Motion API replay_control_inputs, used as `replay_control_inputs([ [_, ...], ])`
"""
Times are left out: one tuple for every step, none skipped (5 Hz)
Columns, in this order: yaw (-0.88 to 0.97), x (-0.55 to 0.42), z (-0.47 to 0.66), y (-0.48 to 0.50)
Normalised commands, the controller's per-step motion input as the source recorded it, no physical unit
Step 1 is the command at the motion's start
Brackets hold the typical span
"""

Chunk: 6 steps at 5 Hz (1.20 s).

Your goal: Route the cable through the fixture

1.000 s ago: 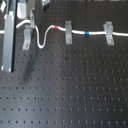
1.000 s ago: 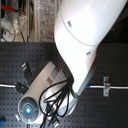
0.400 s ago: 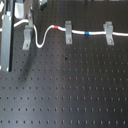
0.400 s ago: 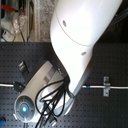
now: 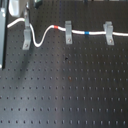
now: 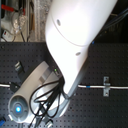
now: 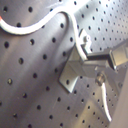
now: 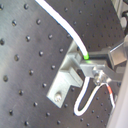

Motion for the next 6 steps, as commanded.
replay_control_inputs([
  [0.00,-0.331,0.13,0.279],
  [-0.04,-0.266,0.23,0.332],
  [-0.07,-0.245,0.21,0.404],
  [-0.04,-0.307,0.17,0.393],
  [0.00,-0.349,0.10,0.231],
  [0.00,-0.281,0.09,0.216],
])
